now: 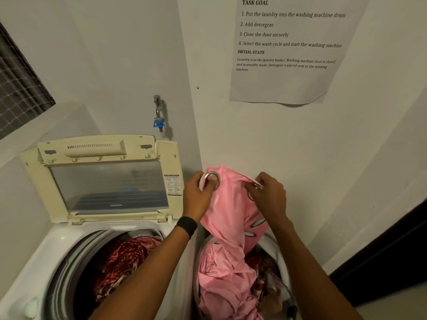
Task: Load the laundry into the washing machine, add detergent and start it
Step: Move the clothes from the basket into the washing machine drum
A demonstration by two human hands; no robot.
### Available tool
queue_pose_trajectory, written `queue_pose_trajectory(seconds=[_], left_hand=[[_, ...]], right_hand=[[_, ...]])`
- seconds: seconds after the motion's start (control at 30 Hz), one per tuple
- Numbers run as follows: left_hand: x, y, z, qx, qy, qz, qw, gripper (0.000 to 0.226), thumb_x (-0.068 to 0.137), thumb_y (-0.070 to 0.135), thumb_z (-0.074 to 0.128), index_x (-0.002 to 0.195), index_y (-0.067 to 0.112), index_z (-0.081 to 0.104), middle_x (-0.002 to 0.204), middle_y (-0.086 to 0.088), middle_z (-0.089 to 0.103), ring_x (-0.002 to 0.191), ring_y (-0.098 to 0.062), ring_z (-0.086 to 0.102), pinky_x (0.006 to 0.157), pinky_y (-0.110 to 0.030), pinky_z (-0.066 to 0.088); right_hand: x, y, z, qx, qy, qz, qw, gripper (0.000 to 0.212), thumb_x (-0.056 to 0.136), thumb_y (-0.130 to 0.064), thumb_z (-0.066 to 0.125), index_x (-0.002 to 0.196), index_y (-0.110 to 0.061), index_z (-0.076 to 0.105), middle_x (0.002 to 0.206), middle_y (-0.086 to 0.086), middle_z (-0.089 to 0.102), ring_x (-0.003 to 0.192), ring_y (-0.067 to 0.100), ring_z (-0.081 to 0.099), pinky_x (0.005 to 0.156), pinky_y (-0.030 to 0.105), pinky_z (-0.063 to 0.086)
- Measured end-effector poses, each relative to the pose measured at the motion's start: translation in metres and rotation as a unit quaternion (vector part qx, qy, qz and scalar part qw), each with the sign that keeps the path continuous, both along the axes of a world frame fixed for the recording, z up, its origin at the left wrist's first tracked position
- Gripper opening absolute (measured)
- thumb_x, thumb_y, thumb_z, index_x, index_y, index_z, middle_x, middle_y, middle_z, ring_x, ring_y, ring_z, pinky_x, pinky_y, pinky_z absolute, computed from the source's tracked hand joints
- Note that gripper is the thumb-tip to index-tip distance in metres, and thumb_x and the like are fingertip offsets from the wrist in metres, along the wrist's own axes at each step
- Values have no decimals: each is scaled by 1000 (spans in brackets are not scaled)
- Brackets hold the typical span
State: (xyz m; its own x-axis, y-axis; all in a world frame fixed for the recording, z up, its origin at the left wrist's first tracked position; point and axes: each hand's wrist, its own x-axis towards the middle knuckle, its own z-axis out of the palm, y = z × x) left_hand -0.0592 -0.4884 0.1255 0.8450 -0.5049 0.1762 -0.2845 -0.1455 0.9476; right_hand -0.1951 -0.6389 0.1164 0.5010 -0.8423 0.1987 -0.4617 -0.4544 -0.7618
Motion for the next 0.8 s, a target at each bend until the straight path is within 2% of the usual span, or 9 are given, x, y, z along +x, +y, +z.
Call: queue_pose_trajectory(seconds=[0.07, 0.2, 0.33, 0.43, 0.53, 0.6, 0.67, 0.7, 0.8], left_hand=[[-9, -6, -3, 17, -43, -59, 997, 24, 93, 23, 68, 79, 5, 63, 73, -12, 63, 67, -25, 57, 64, -32, 45], [-18, -14, -12, 64, -22, -131, 989, 64, 91, 61, 55, 82, -1, 66, 79, -23, 67, 73, -34, 62, 68, -45, 47], [-17, -11, -15, 69, -13, -99, 993, 58, 93, 61, 53, 79, 7, 69, 73, -8, 65, 69, -22, 59, 69, -43, 45], [-14, -5, -11, 57, 118, -114, 985, 61, 93, 71, 53, 98, 14, 76, 94, -6, 76, 90, -18, 71, 86, -34, 57], [-16, -8, -7, 47, 171, -129, 976, 38, 96, 52, 64, 105, 17, 77, 99, -9, 77, 93, -18, 71, 81, -29, 57], [-16, -9, -3, 2, 226, -94, 969, 32, 97, 39, 67, 107, 10, 75, 101, -16, 76, 94, -27, 71, 81, -37, 55], [-11, -8, 6, -43, 279, -69, 957, 39, 95, 36, 67, 112, 1, 71, 101, -23, 73, 92, -33, 67, 82, -41, 52], [-7, -6, 9, -53, 289, -78, 953, 43, 94, 37, 67, 113, -2, 69, 101, -23, 73, 91, -32, 67, 84, -41, 52], [3, 2, 19, -48, 268, -116, 955, 33, 101, 35, 61, 106, 2, 69, 88, -13, 73, 79, -22, 68, 78, -31, 55]], right_hand=[[9, 7, 2, 8, 15, -7, 1000, 37, 87, -39, 72, 69, -17, 48, 65, -3, 59, 66, 25, 58, 52, 30, 32], [24, 16, 8, 69, -14, 34, 997, 40, 90, -47, 69, 68, -16, 56, 62, -6, 59, 64, 18, 58, 57, 31, 38], [21, 22, 13, 160, -61, 153, 973, 43, 102, -40, 52, 66, -21, 64, 62, -12, 63, 62, 12, 56, 61, 32, 43], [20, 23, 11, 156, -53, 246, 955, 38, 102, -28, 44, 84, -10, 73, 82, 15, 68, 69, 23, 61, 64, 40, 48], [17, 30, 9, 139, -54, 290, 945, 20, 98, -14, 59, 90, -30, 68, 91, 5, 58, 76, 11, 60, 66, 17, 50], [12, 35, -1, 185, -91, 291, 934, 42, 90, -9, 72, 120, -35, 60, 107, 0, 55, 90, 12, 65, 75, 18, 56], [5, 31, -28, 215, -45, 301, 928, 64, 84, -16, 81, 134, -33, 45, 115, -2, 56, 97, 13, 66, 79, 28, 60], [-1, 29, -46, 204, 16, 313, 927, 61, 84, -21, 82, 131, -31, 45, 115, -3, 59, 98, 13, 65, 82, 33, 61], [-16, 28, -94, 136, 101, 317, 933, 10, 94, -27, 68, 98, -23, 60, 94, -2, 67, 79, -3, 59, 80, 38, 53]])
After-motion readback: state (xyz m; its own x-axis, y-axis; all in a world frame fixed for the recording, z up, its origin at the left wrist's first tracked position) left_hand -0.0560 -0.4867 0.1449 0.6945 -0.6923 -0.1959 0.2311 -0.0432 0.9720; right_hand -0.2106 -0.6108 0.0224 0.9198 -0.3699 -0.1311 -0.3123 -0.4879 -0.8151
